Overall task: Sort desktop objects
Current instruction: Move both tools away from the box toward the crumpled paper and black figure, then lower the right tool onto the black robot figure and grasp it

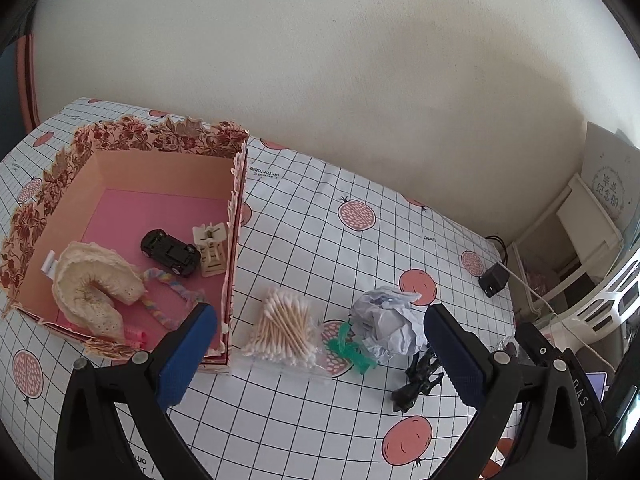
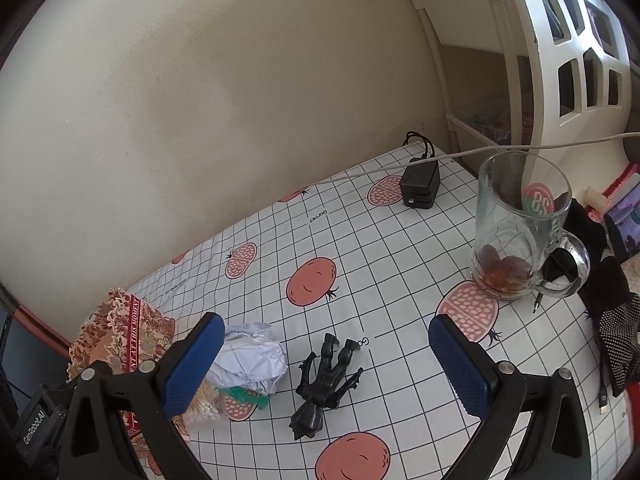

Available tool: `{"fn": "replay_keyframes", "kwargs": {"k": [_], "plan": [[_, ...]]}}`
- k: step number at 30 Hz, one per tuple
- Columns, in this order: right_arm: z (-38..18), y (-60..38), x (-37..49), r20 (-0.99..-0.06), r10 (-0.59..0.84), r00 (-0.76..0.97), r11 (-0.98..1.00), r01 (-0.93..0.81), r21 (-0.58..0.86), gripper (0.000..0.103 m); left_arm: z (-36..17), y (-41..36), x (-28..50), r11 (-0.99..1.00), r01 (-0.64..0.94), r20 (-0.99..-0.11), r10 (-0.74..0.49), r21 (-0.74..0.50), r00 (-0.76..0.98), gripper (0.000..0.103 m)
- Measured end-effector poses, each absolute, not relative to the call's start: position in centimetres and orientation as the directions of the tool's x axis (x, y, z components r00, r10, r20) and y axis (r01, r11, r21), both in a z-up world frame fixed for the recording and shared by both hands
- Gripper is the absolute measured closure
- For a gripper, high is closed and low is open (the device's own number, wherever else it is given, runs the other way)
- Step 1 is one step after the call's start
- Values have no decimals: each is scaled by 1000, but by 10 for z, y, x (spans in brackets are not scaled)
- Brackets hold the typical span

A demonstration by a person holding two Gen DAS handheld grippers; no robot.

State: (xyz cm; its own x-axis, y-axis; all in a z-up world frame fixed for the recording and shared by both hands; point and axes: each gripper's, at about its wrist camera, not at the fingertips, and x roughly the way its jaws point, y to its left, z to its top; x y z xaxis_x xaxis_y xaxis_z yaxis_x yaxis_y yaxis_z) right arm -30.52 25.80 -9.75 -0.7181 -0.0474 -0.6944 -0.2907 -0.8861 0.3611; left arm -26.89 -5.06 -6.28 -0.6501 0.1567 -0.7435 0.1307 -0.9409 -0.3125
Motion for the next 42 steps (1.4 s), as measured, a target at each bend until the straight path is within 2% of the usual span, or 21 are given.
{"fn": "replay_keyframes", "kwargs": {"k": [8, 11, 19, 24, 29, 42], "plan": [[-111, 260, -309, -749, -61, -659, -883, -315, 348, 0, -66, -36, -269, -950, 151, -746, 112, -274, -656, 0], [-112, 262, -308, -754, -62, -654, -882, -318, 348, 0, -68, -33, -269, -939, 131, -746, 163, -318, -645, 0], [-115, 264, -309, -773, -49, -632, -875, -346, 338, 0, -77, -18, -272, -935, 101, -763, 212, -340, -610, 0], [-124, 265, -310, -792, -70, -607, -867, -355, 349, 0, -91, -21, -275, -920, 143, -791, 226, -365, -569, 0], [-139, 258, -316, -819, -155, -552, -858, -335, 388, 0, -106, -19, -275, -919, 175, -826, 218, -353, -519, 0], [-170, 241, -323, -892, -146, -429, -892, -333, 306, 0, -138, -27, -272, -911, 307, -908, 144, -277, -393, 0]]}}
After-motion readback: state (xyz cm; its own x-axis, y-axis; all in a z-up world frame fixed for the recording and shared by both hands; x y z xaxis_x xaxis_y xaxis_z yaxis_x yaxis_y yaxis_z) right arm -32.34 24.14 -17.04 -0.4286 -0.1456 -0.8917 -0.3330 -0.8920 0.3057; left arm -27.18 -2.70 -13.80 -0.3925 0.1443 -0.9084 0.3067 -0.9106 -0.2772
